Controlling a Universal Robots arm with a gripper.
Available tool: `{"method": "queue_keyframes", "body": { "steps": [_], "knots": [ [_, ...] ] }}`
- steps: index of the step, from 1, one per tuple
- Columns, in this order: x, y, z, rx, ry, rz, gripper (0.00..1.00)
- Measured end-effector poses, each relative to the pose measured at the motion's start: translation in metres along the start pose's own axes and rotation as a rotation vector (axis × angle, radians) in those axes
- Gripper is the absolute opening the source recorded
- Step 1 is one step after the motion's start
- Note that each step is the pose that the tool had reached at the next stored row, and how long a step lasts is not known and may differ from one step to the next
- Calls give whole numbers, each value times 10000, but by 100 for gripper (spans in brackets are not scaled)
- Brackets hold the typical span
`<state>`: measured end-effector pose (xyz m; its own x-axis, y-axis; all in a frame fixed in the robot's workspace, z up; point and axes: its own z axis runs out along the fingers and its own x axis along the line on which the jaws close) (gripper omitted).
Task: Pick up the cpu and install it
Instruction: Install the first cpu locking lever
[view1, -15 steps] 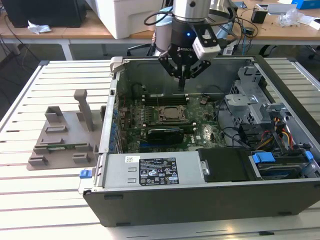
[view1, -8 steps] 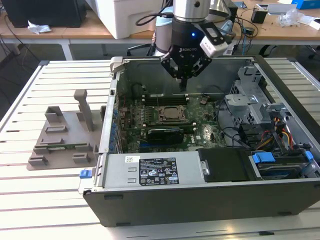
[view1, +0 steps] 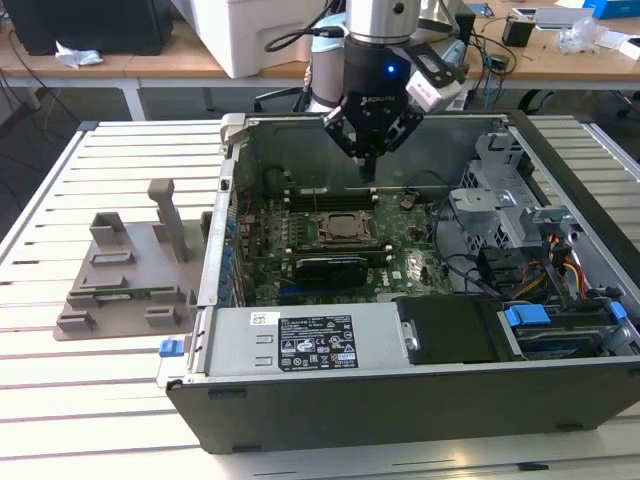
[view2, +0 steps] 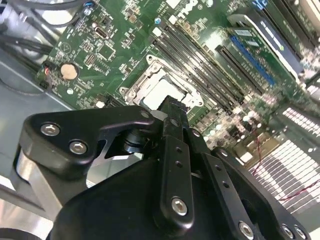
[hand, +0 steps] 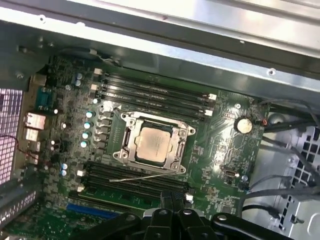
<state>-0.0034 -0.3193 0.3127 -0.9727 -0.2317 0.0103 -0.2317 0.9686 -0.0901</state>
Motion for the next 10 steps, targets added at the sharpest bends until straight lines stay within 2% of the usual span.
{"method": "queue_keyframes", "body": {
  "steps": [5,8,10],
  "knots": [
    [0,0,0,8,-70,-778,11],
    [0,0,0,15,-142,-1561,11],
    [0,0,0,18,-164,-1810,11]
  ]
}}
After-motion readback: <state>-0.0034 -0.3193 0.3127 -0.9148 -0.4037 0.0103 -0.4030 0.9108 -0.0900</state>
